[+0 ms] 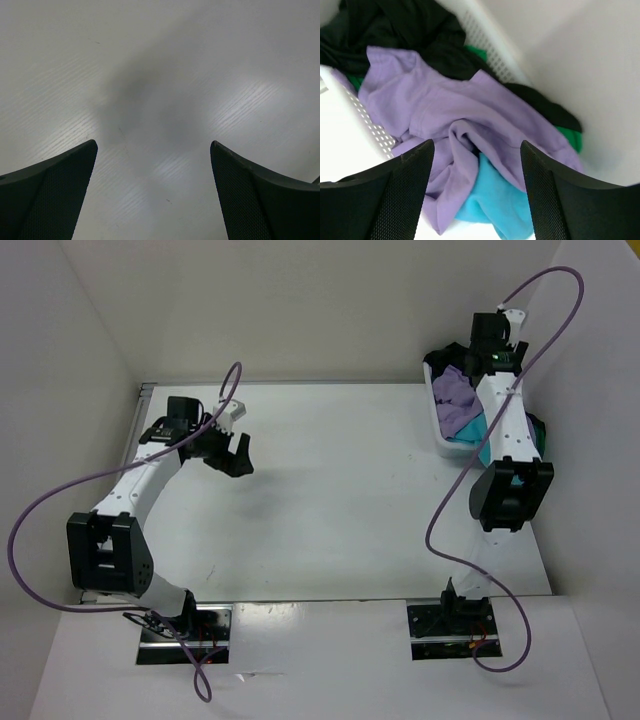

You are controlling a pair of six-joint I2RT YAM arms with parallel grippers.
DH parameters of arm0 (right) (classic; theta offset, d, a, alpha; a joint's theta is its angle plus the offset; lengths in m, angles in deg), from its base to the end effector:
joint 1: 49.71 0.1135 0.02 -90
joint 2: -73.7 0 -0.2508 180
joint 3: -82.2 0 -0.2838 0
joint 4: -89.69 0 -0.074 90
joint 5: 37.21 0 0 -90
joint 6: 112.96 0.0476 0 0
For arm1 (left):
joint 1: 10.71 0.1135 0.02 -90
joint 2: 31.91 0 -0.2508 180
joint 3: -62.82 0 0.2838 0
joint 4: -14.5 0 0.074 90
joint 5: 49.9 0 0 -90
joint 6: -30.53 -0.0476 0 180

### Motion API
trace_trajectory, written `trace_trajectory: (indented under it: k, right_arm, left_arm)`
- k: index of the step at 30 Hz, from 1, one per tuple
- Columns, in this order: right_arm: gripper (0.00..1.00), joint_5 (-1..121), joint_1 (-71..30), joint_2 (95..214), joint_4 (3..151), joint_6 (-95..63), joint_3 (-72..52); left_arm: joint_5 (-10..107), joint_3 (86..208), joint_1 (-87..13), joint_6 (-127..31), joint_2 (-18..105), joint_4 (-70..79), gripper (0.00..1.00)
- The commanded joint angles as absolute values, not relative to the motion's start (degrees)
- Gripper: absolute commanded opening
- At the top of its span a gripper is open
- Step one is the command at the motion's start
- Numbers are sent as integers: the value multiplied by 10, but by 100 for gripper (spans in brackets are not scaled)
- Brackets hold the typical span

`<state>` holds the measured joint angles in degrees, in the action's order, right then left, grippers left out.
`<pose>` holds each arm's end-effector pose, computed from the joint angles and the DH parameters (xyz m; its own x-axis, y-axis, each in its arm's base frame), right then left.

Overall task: Fold and stack the t-shirts
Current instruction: Grab crumpled tshirt from bin with the right arm

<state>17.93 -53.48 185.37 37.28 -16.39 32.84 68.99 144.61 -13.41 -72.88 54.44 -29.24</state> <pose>0.4725 -0.0584 0.3765 -0.4856 0.1261 -0.8650 0.5893 0.7781 -0.2174 0.3624 -0.0401 0.2549 -0.6415 0.2335 -0.7308 0.5254 0.8278 -0.1966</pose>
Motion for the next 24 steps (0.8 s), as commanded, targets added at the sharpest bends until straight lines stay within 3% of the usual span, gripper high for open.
trace_trajectory:
  k: [1, 6, 9, 12, 13, 14, 24]
  right_arm:
    - [74, 224, -545, 1902, 366, -154, 328]
    - [77, 253, -560, 1941, 355, -149, 328]
    - [68, 253, -566, 1946, 355, -144, 328]
    - [32, 246, -566, 1946, 349, -143, 328]
    - [9, 246, -566, 1946, 349, -137, 328]
    - [0, 239, -566, 1946, 349, -137, 334]
    - [0, 169, -540, 1815, 352, -155, 488]
  left_arm:
    - [712, 1435, -131, -735, 521, -287, 100]
    - [712, 1435, -126, -735, 521, -287, 100]
    - [712, 1435, -126, -735, 521, -287, 100]
    - [712, 1435, -126, -735, 521, -287, 100]
    - [712, 1435, -126, -741, 521, -287, 100]
    - [712, 1435, -126, -741, 521, -287, 100]
    - [717, 1440, -126, -741, 526, -287, 100]
